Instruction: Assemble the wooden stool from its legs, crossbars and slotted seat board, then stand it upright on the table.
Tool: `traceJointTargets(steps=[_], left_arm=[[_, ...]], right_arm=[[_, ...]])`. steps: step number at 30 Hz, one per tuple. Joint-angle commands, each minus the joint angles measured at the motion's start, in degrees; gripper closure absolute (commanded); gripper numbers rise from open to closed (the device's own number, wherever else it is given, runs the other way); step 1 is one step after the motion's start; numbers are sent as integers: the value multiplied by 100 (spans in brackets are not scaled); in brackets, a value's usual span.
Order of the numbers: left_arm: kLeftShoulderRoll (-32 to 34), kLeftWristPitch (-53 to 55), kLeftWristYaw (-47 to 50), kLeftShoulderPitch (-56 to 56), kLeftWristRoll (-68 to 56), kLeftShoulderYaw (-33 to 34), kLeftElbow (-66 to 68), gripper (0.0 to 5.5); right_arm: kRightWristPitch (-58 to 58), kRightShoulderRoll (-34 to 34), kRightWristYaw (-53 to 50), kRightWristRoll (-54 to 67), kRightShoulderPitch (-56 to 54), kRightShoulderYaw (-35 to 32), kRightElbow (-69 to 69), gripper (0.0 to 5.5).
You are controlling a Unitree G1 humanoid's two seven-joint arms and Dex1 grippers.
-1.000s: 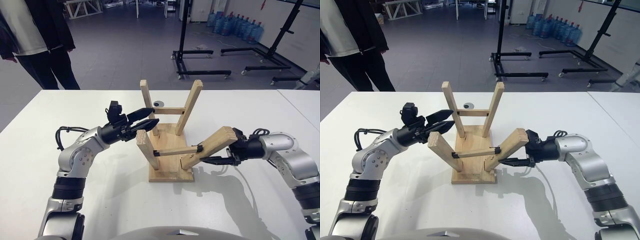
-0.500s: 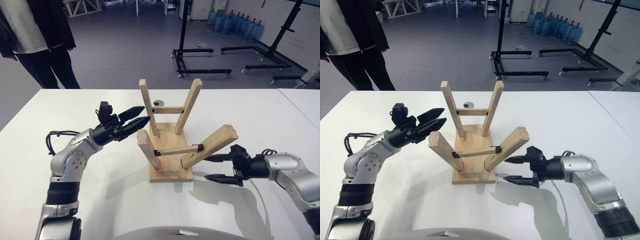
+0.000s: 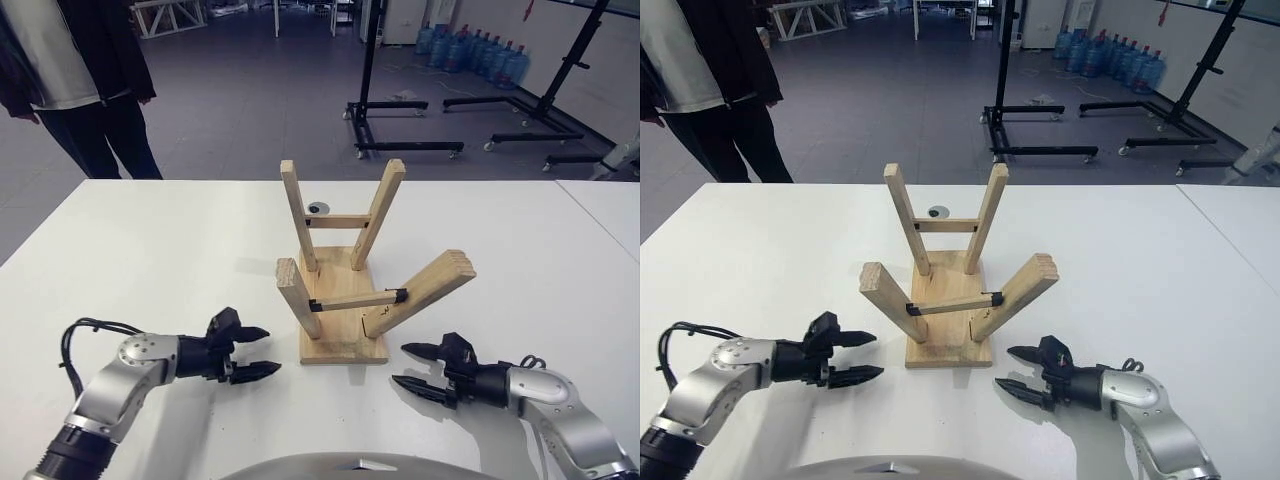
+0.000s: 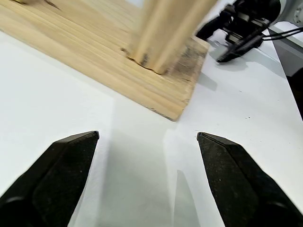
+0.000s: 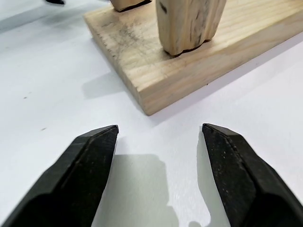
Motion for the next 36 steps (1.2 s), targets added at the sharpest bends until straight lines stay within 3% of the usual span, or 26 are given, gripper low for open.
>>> traceJointTargets(steps=[1, 13, 25, 30, 36], left_arm=[[-300, -88, 77, -254, 196, -283, 267, 169], [-1009, -107, -149, -979, 205, -701, 834, 169], [-1057, -78, -150, -1122, 39, -388, 812, 169], [-1060, -52, -39, -976, -168, -121, 589, 169], [-1001, -52, 22, -857, -277, 52, 517, 169]], right_arm=[[111, 249, -433, -317, 30, 174, 166, 222], [325, 487, -1385, -803, -759, 186, 568, 222], [142, 671, -2064, -967, -1201, -73, 1074, 222], [-53, 760, -1903, -163, -1217, -794, 508, 222], [202, 774, -2046, 1252, -2565, -1913, -418, 222]])
